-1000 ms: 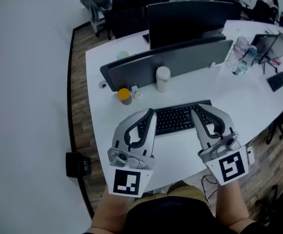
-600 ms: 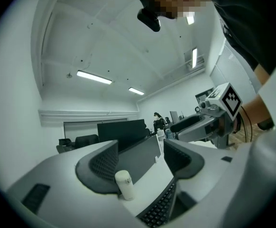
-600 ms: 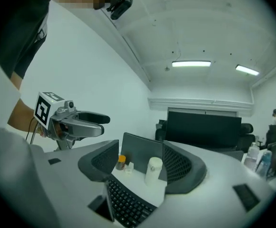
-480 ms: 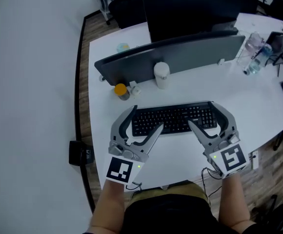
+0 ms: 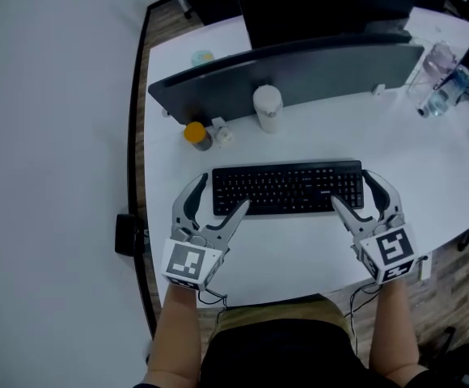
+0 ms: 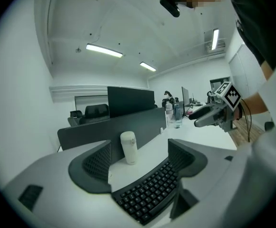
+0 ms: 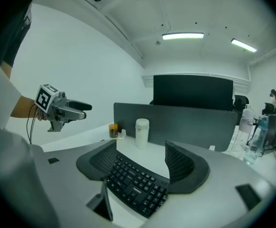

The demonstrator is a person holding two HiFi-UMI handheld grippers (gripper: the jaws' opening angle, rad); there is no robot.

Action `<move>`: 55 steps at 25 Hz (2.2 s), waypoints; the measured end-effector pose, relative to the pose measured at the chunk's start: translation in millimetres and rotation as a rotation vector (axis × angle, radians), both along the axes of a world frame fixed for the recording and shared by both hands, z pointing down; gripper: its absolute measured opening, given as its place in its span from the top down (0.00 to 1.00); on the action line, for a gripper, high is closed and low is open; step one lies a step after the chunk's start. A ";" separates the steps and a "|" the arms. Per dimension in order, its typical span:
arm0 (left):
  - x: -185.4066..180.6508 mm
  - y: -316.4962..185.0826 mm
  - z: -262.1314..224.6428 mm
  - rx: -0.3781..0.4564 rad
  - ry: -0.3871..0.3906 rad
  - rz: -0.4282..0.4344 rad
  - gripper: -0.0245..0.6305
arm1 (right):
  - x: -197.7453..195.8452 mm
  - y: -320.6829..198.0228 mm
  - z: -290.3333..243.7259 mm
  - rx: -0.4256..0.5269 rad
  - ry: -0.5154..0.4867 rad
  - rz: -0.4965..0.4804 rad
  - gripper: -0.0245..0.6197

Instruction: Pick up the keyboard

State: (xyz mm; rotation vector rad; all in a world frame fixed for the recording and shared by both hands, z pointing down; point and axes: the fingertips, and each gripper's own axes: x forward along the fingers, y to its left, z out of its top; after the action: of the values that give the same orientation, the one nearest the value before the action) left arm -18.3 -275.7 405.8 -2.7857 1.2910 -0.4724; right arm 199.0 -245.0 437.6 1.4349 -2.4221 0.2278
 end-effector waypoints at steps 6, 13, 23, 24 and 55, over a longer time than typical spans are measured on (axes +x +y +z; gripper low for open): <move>-13.8 -10.4 50.8 -0.118 -0.042 -0.006 0.41 | 12.4 -12.3 30.4 -0.070 0.025 0.021 0.51; -26.1 -22.7 105.7 -0.279 -0.034 -0.017 0.41 | 34.0 -22.9 66.9 -0.165 0.030 0.068 0.51; -65.2 -38.4 170.6 -0.481 -0.051 -0.136 0.41 | 47.3 -31.2 122.5 -0.295 0.013 0.102 0.51; -68.1 -39.1 176.3 -0.499 -0.061 -0.141 0.41 | 48.6 -32.0 127.6 -0.308 0.011 0.106 0.51; -76.9 -33.3 227.3 -0.782 -0.030 -0.130 0.41 | 90.7 -24.3 208.7 -0.609 -0.208 0.195 0.48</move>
State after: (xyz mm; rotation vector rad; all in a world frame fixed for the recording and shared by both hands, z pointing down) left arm -95.2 -308.9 633.1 -3.2499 1.5413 -1.2622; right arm 289.7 -269.3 646.3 1.3917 -2.0741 1.0994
